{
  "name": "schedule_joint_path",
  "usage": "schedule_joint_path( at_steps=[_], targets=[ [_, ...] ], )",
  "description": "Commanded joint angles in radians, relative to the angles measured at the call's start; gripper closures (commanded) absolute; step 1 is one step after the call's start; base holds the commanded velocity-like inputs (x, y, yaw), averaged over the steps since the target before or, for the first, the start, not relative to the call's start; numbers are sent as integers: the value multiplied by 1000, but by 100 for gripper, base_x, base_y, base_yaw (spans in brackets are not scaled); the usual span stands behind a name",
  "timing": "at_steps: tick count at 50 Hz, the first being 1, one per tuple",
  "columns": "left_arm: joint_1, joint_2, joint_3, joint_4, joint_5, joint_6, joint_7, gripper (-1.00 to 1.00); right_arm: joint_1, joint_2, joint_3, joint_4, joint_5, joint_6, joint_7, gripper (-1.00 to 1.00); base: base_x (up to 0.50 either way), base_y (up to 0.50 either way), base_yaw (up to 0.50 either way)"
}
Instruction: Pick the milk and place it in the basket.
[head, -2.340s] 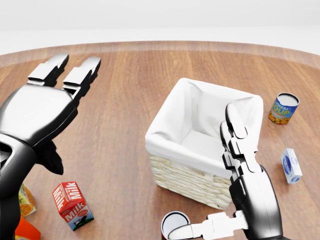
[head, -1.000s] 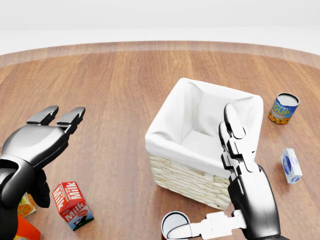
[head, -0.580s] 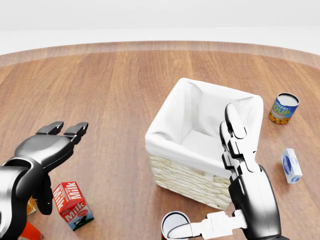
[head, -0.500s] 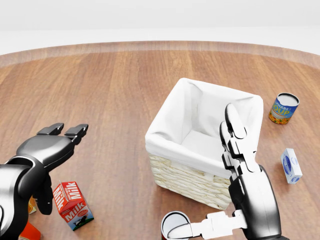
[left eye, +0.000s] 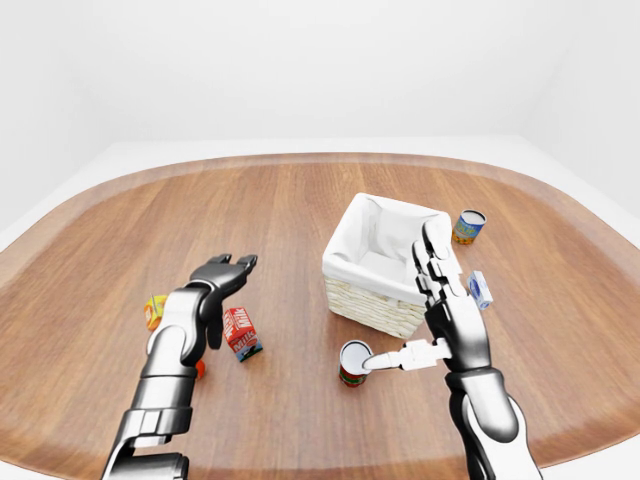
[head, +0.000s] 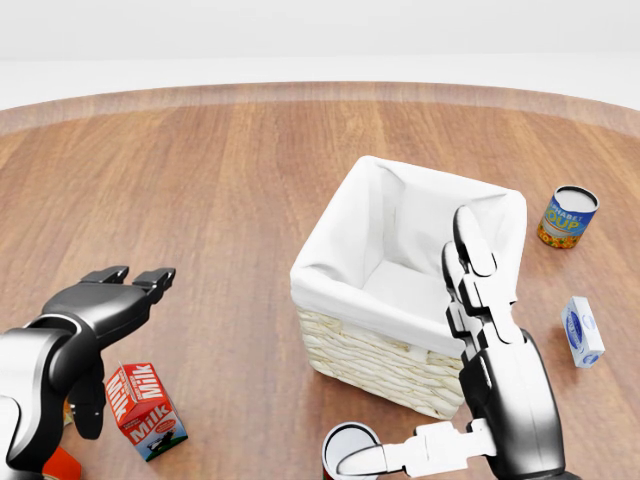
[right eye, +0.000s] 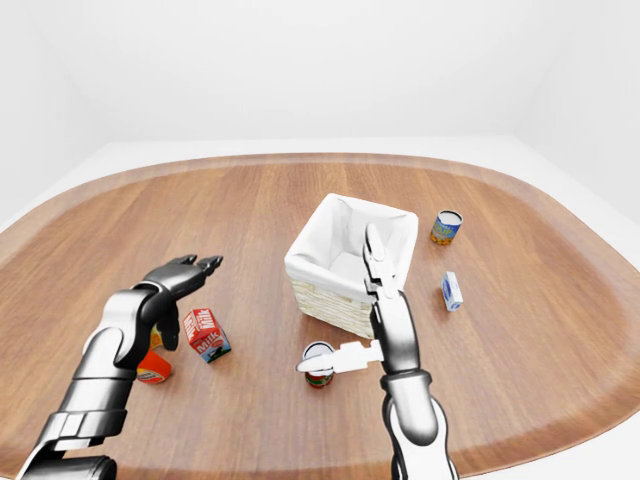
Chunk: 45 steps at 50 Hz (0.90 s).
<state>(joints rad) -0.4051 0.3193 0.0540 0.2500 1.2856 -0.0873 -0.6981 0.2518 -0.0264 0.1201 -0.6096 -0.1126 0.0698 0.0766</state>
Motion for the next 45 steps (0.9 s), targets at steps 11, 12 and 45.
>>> schedule_joint_path(
  at_steps=[11,12,45],
  targets=[
    [18,-3,-4,-3,-9,0,0,-100,0,1,1,8,-1,-6,-3,-100,0,0,0],
    [17,-3,-3,-6,-8,0,0,-100,-2,1,1,10,-1,-5,-3,-100,0,0,0],
    [-37,-12,-32,191,-7,0,0,-100,10,-1,4,-11,-4,-5,0,-100,0,0,0]
  ],
)
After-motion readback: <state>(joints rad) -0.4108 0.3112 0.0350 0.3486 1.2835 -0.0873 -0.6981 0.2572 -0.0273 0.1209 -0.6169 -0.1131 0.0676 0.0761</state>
